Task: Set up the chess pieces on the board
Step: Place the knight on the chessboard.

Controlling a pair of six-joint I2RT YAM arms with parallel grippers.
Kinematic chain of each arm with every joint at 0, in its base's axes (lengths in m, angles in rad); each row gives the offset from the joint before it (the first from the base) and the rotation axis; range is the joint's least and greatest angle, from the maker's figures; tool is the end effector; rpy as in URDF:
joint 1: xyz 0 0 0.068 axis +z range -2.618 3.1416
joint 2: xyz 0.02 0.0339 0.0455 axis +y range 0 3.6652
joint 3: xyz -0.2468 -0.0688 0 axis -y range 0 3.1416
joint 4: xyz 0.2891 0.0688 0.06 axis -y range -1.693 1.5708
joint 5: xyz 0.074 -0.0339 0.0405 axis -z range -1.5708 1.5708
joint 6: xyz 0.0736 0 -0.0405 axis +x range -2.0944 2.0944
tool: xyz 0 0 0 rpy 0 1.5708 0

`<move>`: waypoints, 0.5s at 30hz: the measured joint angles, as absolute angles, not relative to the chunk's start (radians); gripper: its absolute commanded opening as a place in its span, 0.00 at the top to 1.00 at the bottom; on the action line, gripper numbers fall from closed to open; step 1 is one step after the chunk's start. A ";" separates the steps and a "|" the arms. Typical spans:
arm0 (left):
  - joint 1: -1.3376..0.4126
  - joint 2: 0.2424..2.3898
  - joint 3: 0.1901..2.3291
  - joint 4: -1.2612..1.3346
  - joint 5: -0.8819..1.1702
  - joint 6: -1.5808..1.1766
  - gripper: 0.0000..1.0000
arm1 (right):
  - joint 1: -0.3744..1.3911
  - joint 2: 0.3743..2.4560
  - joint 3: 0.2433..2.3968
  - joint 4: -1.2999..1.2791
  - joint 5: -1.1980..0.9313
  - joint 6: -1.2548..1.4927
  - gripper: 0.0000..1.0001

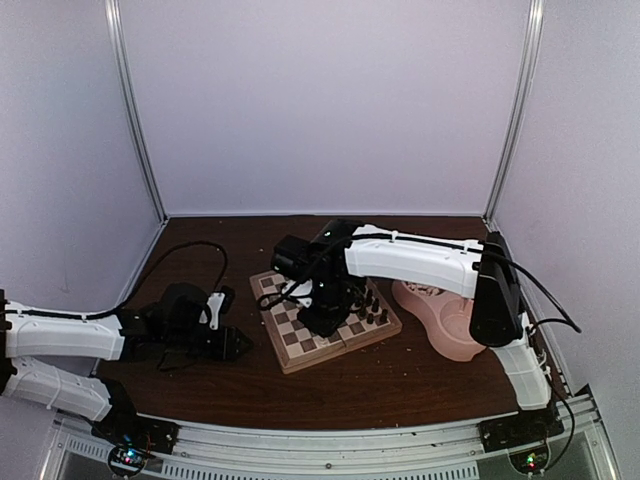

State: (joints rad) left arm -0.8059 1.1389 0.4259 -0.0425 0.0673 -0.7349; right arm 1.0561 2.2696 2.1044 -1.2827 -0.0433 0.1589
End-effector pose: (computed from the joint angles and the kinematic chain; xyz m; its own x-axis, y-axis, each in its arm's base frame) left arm 0.1917 -0.2068 0.0928 -0.8576 -0.0726 -0.5091 0.2408 0.8181 -0.5223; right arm 0.2394 0.4297 0.1677 -0.6204 -0.7759 -0.1142 -0.7839 0.6177 0.0618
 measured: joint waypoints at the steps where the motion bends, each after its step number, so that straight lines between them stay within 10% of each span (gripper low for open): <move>1: -0.806 1.134 0.426 -0.049 0.068 -0.735 0.57 | 1.055 2.270 2.104 -1.283 -0.042 0.159 0.79; 15: -0.876 1.211 0.591 -0.190 0.091 -0.694 0.51 | 1.017 1.898 1.739 -1.044 0.009 0.155 0.79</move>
